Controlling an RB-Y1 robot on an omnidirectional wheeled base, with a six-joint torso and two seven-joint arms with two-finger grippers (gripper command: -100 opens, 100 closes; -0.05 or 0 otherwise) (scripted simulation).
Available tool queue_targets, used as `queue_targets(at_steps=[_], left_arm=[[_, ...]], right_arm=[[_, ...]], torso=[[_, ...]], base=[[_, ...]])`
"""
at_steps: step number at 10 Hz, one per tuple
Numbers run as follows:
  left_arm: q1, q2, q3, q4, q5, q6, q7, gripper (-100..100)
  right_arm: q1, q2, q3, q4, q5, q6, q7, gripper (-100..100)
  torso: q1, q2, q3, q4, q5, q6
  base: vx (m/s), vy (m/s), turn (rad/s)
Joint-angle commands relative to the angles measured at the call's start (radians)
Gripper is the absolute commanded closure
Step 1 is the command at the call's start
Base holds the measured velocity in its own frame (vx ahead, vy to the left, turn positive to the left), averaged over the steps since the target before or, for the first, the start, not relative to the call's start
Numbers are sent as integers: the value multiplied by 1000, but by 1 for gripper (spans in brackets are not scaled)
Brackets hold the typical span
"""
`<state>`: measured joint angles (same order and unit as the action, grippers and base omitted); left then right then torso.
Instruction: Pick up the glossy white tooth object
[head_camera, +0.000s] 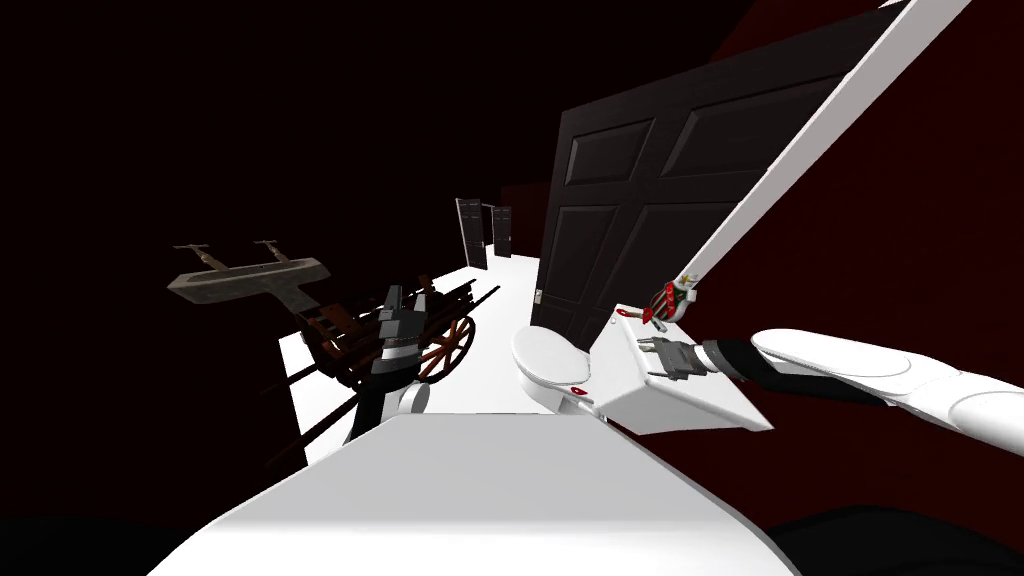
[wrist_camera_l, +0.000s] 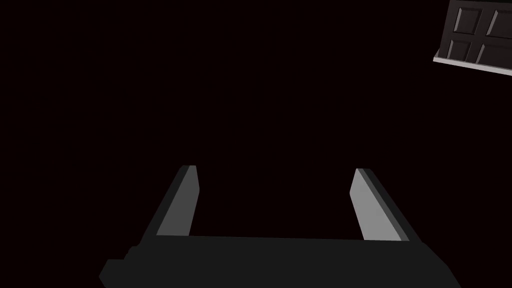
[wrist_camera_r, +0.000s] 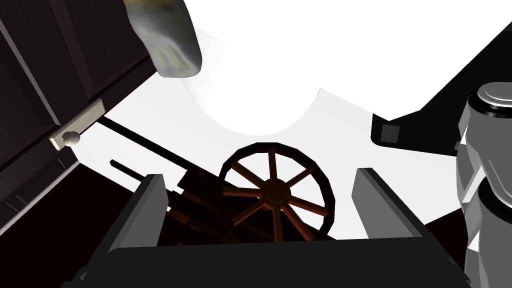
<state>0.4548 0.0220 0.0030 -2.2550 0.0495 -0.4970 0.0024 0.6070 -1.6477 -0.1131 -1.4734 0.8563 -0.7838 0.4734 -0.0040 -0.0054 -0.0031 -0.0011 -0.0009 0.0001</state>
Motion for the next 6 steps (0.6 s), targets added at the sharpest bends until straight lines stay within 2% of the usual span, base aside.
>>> queue_targets(at_steps=[1, 3, 5, 6], left_arm=[[0, 0, 0, 0, 0, 0, 0, 0], [0, 0, 0, 0, 0, 0, 0, 0], [0, 0, 0, 0, 0, 0, 0, 0], [0, 0, 0, 0, 0, 0, 0, 0]], right_arm=[[-17, -6, 21, 35, 15, -12, 12, -100], [21, -51, 16, 81, 44, -25, 22, -100], [21, -51, 16, 81, 44, -25, 22, -100], [37, -70, 14, 100, 56, -31, 26, -100]], torso=[[0, 0, 0, 0, 0, 0], [1, 2, 1, 0, 0, 0], [2, 2, 1, 0, 0, 1], [3, 3, 2, 1, 0, 1]], base=[[53, -55, 64], [42, -43, 107], [27, -31, 21], [22, -17, 54]])
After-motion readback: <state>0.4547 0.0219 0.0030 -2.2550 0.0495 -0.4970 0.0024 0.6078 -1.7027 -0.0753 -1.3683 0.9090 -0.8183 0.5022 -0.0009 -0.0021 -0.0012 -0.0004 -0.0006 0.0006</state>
